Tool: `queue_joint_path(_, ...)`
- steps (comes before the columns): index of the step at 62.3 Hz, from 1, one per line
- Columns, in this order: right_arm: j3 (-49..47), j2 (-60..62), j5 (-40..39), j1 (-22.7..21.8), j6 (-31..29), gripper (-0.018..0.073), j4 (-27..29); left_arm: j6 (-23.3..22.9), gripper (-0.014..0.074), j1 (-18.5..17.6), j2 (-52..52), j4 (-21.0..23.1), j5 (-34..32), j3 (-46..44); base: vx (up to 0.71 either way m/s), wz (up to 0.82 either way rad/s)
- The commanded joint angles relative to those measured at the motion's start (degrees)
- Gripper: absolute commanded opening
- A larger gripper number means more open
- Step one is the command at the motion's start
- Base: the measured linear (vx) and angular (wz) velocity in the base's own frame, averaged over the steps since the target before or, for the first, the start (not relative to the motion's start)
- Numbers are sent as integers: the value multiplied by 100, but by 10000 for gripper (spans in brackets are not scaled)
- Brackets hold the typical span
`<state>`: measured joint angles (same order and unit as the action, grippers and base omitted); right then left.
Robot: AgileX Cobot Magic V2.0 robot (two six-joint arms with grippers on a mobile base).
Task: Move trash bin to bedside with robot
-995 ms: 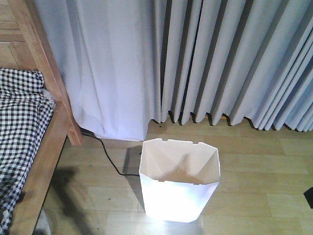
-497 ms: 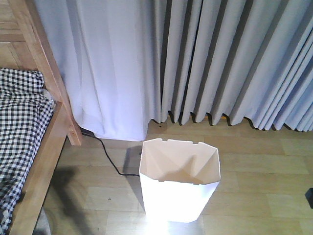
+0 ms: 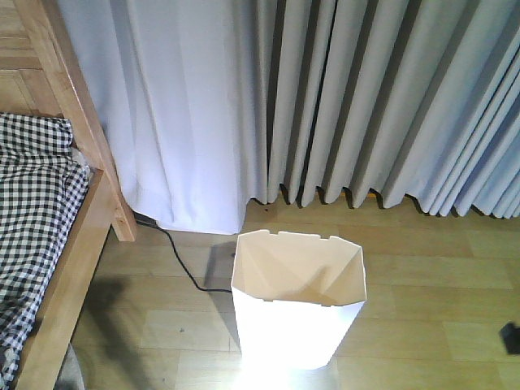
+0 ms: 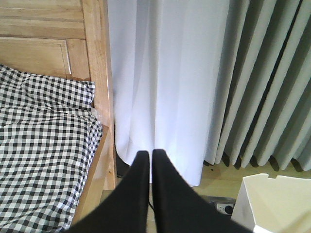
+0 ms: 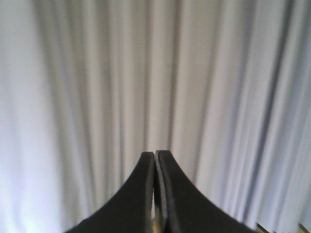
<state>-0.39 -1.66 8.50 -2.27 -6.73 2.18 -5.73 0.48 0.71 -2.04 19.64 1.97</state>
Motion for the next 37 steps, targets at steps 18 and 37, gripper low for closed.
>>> queue_joint_path(18,240,302,-472,236,153,-10,-257,-25,-6,-9,-32,13,-402,19,0,0)
queue_joint_path(37,240,302,-470,236,152,-10,-298,-25,-6,-9,-32,13,-402,19,0,0)
